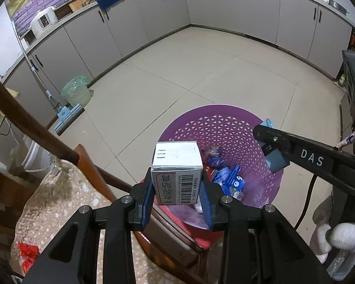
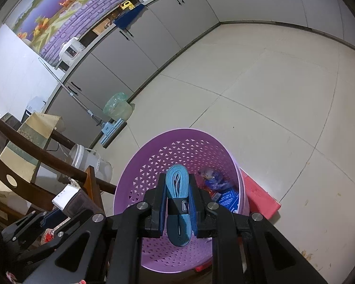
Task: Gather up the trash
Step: 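Open both tools over the wastebasket, dropping the white box and strap, then move both tools back over the quilt toward the red box and wrapper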
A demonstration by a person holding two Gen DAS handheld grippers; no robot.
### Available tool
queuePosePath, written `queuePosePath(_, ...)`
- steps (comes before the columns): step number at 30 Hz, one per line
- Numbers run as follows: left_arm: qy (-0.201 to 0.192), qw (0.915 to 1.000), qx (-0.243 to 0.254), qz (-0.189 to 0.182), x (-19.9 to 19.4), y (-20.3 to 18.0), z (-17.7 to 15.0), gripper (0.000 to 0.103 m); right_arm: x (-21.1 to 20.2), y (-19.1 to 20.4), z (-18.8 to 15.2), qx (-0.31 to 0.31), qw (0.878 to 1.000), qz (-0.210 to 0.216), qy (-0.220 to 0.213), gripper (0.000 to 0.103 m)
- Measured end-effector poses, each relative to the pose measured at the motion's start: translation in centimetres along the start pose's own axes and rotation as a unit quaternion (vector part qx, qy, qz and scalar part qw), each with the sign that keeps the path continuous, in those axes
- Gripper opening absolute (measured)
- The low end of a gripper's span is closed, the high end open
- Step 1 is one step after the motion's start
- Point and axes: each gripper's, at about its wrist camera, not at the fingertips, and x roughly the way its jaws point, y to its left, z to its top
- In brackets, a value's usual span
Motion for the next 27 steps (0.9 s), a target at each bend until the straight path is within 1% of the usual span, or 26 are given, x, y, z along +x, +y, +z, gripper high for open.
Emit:
queuePosePath(4, 0.003, 1.0, 0.0, -0.002, 0.3, -0.3, 0.1, 0.033, 0.3, -0.2, 0.1, 0.001, 1.0, 0.001, 0.003, 0.018)
queuePosePath(5, 0.002, 1.0, 0.0, -0.003, 0.3, -0.3, 0.1, 0.033, 0.3, -0.2, 0.1, 0.002, 1.0, 0.002, 0.004, 0.02)
queuePosePath(7, 0.002, 1.0, 0.002, -0.004, 0.2, -0.4, 0.3, 0.034, 0.3, -0.3, 0.2, 0.003, 1.0, -0.001, 0.003, 0.02)
queuePosePath(8, 0.001, 1.0, 0.004, -0.003, 0.1, -0.4, 0.4, 0.038, 0.2, -0.4, 0.2, 0.007, 1.0, -0.001, 0.002, 0.021)
queuePosePath(9, -0.001, 1.0, 0.005, -0.002, 0.0, -0.3, 0.4, 0.046, 0.2, -0.6, 0.3, 0.01, 1.0, 0.0, 0.001, 0.027)
queuePosePath(10, -0.005, 1.0, 0.006, 0.0, -0.1, -0.3, 0.4, 0.05, 0.2, -0.7, 0.3, 0.015, 1.0, -0.002, 0.001, 0.03)
queuePosePath(11, -0.009, 0.9999, 0.006, 0.001, -0.3, -0.2, 0.4, 0.057, 0.2, -0.7, 0.3, 0.018, 1.0, -0.003, 0.001, 0.035)
queuePosePath(12, -0.012, 0.9999, 0.006, 0.001, -0.5, -0.2, 0.4, 0.061, 0.1, -0.7, 0.3, 0.02, 1.0, -0.004, 0.002, 0.038)
queuePosePath(14, -0.016, 0.9999, 0.004, -0.001, -1.0, 0.0, 0.3, 0.064, 0.0, -0.7, 0.3, 0.021, 1.0, -0.005, 0.002, 0.038)
queuePosePath(18, -0.017, 0.9998, 0.003, 0.001, -1.6, 0.0, -0.1, 0.064, -0.2, -0.2, 0.2, 0.016, 1.0, -0.005, 0.0, 0.04)
queuePosePath(25, -0.023, 0.9996, 0.005, 0.016, -3.7, 0.3, -1.9, 0.064, -0.5, 1.1, -0.3, -0.007, 1.0, -0.008, -0.004, 0.042)
queuePosePath(27, -0.023, 0.9995, 0.003, 0.019, -4.3, 0.6, -2.5, 0.065, -0.5, 1.4, -0.3, -0.012, 1.0, -0.009, -0.005, 0.045)
